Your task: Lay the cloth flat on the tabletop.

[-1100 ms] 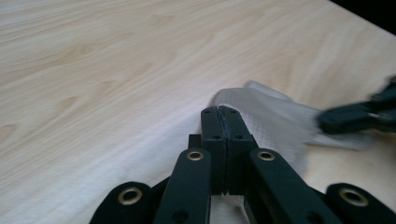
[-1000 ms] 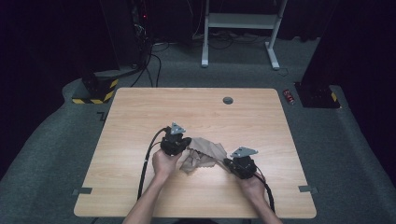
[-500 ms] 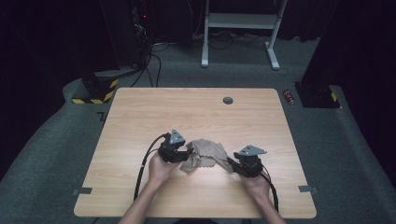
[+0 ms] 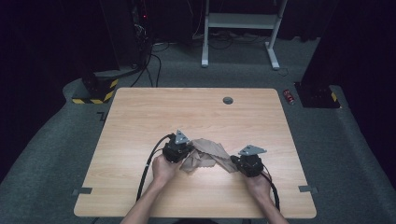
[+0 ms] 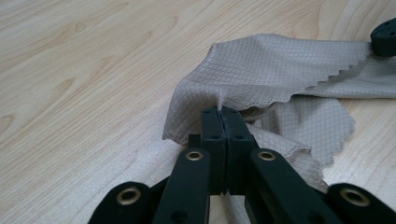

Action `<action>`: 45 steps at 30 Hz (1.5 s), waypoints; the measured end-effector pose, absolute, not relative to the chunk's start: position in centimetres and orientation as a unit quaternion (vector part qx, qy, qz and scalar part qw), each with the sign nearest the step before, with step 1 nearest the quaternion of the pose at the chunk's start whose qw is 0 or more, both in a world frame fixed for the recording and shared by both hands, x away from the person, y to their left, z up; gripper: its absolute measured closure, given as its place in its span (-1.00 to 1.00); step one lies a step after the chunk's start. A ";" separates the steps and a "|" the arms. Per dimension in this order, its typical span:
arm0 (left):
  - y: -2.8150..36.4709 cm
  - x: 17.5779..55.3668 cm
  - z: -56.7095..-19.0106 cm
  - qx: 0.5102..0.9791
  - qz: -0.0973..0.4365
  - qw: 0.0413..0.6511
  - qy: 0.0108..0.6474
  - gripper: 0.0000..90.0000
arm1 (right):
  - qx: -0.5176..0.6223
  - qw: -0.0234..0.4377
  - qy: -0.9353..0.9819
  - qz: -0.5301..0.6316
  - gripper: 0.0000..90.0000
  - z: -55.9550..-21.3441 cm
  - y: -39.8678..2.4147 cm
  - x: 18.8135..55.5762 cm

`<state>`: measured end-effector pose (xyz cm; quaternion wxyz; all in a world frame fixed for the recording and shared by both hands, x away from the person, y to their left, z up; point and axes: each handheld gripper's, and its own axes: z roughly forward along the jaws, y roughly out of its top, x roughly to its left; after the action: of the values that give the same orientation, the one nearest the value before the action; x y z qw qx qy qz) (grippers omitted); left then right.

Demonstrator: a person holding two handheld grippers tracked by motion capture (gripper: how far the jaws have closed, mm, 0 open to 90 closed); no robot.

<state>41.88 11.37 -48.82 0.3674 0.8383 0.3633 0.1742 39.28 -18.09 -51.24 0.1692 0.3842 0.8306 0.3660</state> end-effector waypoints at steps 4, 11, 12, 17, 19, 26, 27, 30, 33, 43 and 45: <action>11.4 42.1 -47.4 0.829 0.178 0.385 0.364 0.98 | 0.379 0.180 0.828 0.373 0.99 -50.1 -18.1 39.3; 11.6 44.2 -46.7 0.816 0.166 0.390 0.392 0.97 | 0.389 0.198 0.824 0.362 0.99 -48.2 -17.7 42.1; 11.5 44.8 -46.8 0.816 0.167 0.385 0.398 0.97 | 0.392 0.198 0.824 0.359 0.99 -48.2 -17.6 42.6; 11.2 47.0 -47.5 0.813 0.180 0.360 0.420 0.97 | 0.400 0.209 0.828 0.334 0.99 -48.4 -16.7 45.1; 11.2 47.6 -47.8 0.810 0.181 0.352 0.433 0.90 | 0.410 0.208 0.826 0.326 0.98 -49.0 -16.5 46.1; 11.6 46.7 -48.4 0.804 0.183 0.342 0.451 0.31 | 0.424 0.203 0.822 0.321 0.64 -49.4 -16.5 46.5; 11.6 46.2 -48.0 0.806 0.184 0.343 0.447 0.25 | 0.420 0.205 0.822 0.326 0.62 -49.1 -16.6 46.1; 11.8 44.3 -46.6 0.812 0.190 0.348 0.428 0.14 | 0.399 0.204 0.823 0.349 0.59 -48.2 -16.6 44.3; 11.7 41.8 -46.0 0.824 0.171 0.358 0.405 0.08 | 0.371 0.191 0.835 0.358 0.55 -48.1 -16.2 42.4; 9.5 39.6 -49.7 0.839 0.143 0.342 0.398 -0.02 | 0.355 0.171 0.860 0.325 0.49 -50.6 -15.0 40.5; 9.4 39.8 -50.0 0.840 0.146 0.337 0.401 0.02 | 0.353 0.163 0.864 0.321 0.64 -50.7 -15.0 40.7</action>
<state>39.77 9.42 -50.04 0.3366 0.8396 0.4005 0.1460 40.65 -15.01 -50.68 0.1633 0.3529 0.8636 0.3208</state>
